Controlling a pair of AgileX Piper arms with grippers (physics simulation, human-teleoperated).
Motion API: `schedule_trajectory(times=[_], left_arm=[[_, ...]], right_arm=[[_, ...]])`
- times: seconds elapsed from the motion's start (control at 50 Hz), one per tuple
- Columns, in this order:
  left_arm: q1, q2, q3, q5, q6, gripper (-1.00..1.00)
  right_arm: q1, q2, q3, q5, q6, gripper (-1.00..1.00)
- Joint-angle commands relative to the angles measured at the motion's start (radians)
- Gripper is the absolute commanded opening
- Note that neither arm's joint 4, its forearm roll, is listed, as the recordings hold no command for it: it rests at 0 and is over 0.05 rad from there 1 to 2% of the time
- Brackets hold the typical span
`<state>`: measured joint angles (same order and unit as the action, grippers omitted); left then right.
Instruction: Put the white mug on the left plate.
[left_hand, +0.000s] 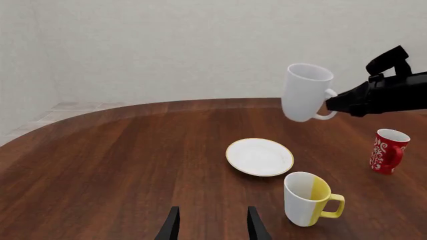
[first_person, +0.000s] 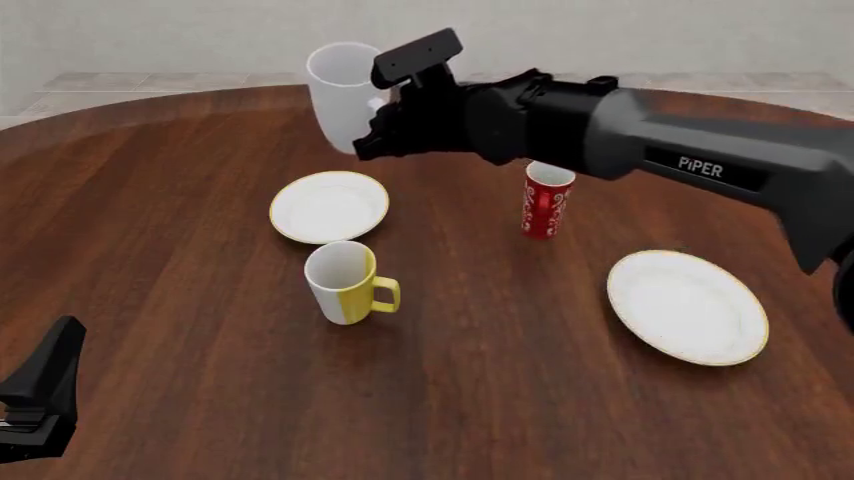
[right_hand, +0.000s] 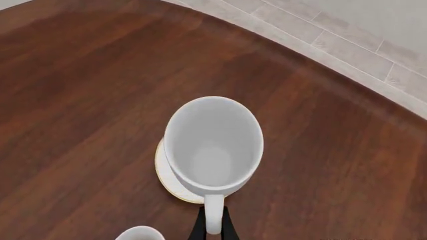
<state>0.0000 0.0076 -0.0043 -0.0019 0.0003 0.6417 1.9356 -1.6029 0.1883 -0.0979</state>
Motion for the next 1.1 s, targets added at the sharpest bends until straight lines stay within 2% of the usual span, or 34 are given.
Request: schedule_trajectory(times=[0.02,1.1], left_arm=[[0.000,0.000,0.000,0.000,0.000,1.00],[0.000,0.000,0.000,0.000,0.000,1.00]], right_arm=[[0.003,0.039,-0.038,0.015,0.005,-1.00],[0.007,0.216,-0.175,0.049,0.032,-1.00]])
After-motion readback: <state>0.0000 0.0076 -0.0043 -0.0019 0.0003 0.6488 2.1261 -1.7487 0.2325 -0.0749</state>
